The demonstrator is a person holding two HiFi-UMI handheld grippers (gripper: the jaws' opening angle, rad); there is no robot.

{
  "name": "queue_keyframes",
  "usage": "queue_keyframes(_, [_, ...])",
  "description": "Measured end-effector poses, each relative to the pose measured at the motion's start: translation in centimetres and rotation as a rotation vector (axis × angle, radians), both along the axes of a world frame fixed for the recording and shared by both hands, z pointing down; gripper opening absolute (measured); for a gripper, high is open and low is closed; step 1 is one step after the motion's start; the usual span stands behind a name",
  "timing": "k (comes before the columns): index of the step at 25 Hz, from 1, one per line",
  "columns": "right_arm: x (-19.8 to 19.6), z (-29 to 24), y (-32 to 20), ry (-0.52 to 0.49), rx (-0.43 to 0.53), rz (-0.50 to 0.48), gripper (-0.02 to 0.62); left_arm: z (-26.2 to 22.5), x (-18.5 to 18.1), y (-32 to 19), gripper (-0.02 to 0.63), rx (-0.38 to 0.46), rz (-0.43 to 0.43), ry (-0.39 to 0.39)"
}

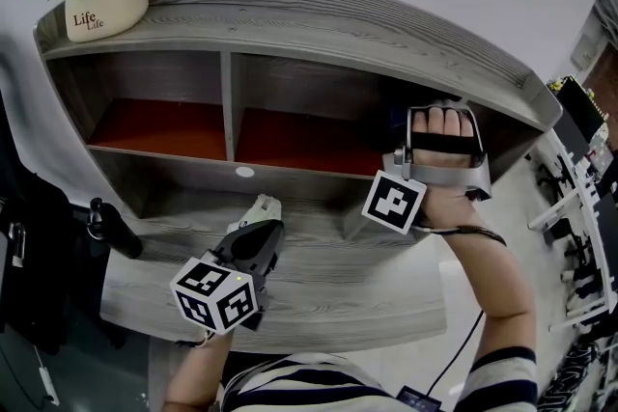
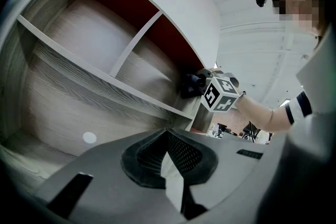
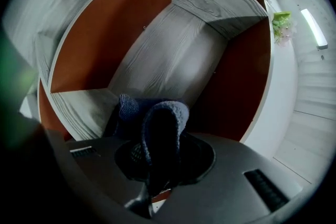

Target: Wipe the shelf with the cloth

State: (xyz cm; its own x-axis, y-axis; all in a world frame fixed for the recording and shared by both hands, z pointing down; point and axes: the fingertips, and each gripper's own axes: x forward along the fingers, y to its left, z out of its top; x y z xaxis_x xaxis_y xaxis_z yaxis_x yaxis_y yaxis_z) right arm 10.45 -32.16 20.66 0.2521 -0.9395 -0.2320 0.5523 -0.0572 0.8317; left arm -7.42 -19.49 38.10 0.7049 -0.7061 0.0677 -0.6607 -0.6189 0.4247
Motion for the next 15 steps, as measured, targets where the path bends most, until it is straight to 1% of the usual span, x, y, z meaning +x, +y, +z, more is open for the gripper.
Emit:
queue_keyframes(6, [0.3,2.6,-0.1,0.009,-0.092,0.054,0.044,0.0,-0.4,0.1,0.015,0.001,-0.013,0.002])
queue_keyframes(10, [0.3,5.0,-0.1,0.011,-0.157,0.064,0.044,0.2,-0.7,0.3,0.016,-0.005,-0.018,0.001])
queue_keyframes(15, [0.4,7.1,0.3,-0.011,-0.201,0.062,0.044,0.2,-0.8,0.4,0.015,-0.006,-0.020,-0.002])
